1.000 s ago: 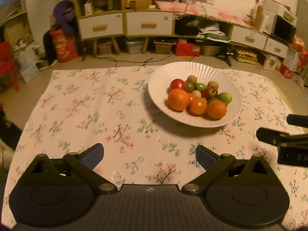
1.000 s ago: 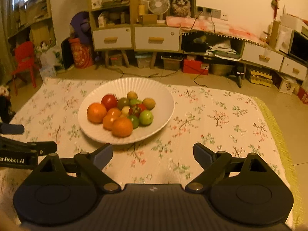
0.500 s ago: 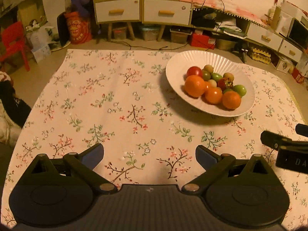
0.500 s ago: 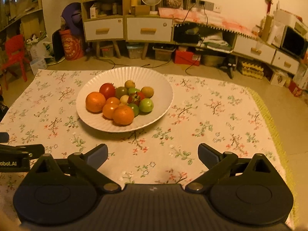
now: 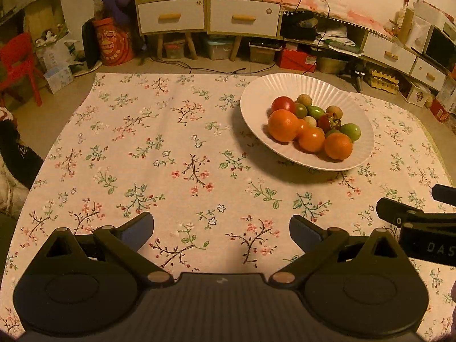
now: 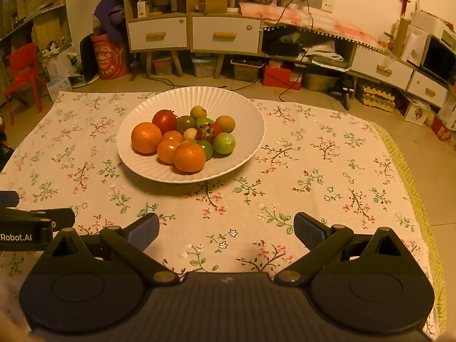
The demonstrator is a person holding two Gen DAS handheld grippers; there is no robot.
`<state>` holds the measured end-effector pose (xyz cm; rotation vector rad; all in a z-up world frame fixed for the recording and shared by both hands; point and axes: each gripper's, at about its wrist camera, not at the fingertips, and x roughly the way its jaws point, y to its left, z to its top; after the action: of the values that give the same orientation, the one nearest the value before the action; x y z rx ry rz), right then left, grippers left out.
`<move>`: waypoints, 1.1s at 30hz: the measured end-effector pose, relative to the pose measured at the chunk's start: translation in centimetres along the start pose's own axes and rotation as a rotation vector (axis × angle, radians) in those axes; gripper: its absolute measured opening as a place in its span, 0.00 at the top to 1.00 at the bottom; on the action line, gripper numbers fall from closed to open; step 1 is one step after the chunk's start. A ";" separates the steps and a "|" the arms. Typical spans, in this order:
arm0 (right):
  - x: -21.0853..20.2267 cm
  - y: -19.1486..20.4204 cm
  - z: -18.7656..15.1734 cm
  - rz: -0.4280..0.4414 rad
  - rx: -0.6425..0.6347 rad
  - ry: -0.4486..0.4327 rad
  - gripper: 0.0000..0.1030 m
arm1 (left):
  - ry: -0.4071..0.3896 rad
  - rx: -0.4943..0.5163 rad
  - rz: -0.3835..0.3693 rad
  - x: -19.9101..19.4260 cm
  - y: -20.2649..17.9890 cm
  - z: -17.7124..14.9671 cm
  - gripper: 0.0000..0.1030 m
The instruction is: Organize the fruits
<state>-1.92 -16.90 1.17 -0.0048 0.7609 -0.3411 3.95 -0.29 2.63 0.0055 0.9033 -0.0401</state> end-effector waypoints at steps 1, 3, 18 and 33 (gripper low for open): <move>0.0 0.0 0.0 0.001 -0.001 -0.002 0.02 | -0.002 0.003 0.002 0.0 -0.1 0.0 0.08; -0.1 0.0 0.1 -0.001 -0.002 -0.007 0.02 | -0.003 0.006 0.001 -0.1 -0.1 0.0 0.08; -0.2 0.2 0.1 0.005 -0.007 -0.011 0.01 | -0.008 0.013 -0.009 -0.5 -0.4 -0.1 0.08; -0.2 0.4 0.1 0.008 -0.009 -0.008 0.01 | -0.009 0.011 -0.008 -0.5 -0.4 -0.1 0.08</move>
<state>-1.93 -16.47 1.33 -0.0114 0.7542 -0.3304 3.52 -0.70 2.99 0.0118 0.8938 -0.0527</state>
